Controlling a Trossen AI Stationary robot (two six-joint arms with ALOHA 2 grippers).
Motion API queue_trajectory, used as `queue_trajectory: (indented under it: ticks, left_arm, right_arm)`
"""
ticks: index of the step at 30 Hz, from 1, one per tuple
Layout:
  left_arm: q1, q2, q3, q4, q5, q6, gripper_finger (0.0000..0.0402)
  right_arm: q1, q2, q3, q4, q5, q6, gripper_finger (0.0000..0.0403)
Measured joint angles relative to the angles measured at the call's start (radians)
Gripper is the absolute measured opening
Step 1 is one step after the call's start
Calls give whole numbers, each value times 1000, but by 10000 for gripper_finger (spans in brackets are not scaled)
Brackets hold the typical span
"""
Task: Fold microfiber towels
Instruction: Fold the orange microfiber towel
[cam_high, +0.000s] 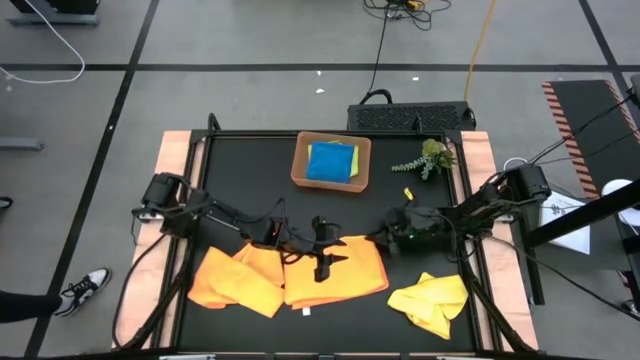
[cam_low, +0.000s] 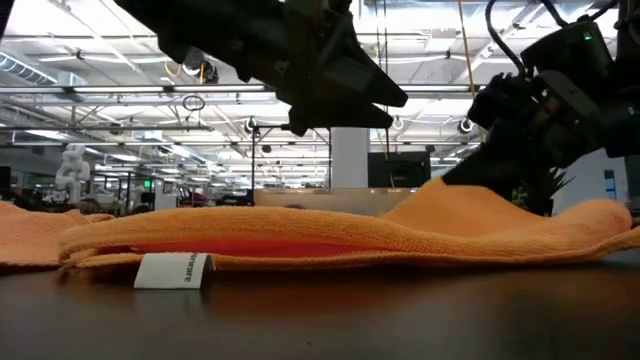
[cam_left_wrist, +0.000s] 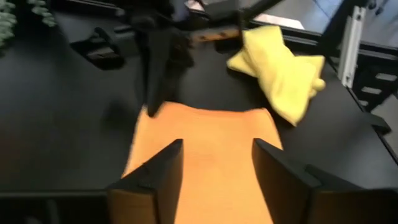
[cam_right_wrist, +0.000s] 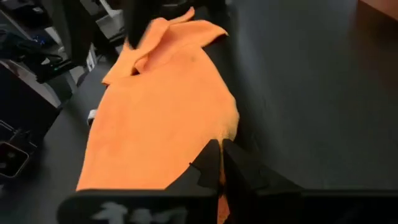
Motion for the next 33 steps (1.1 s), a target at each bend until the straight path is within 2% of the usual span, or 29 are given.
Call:
queue_trajectory:
  ticks: [5, 9, 15, 20, 24, 28, 33]
  left_arm:
    - [49, 0, 0, 2, 17, -3, 246]
    - [80, 0, 0, 3, 46, -5, 267]
    - [121, 0, 0, 1, 136, -32, 271]
    - [133, 0, 0, -4, 200, -41, 271]
    - [137, 1, 0, -36, 203, -52, 271]
    - [136, 1, 0, -37, 206, -51, 253]
    - [136, 1, 0, -30, 232, -20, 176]
  right_arm:
    - [2, 0, 57, -3, -32, -41, 1]
    - [2, -1, 123, -25, -72, -83, 1]
    - [2, 0, 206, -121, -75, -133, 1]
    - [12, 0, 240, -127, -76, -155, 1]
    - [30, 0, 260, -132, -75, -170, 0]
    - [41, 0, 265, -134, -74, -174, 0]
    - [41, 0, 266, -136, -70, -172, 0]
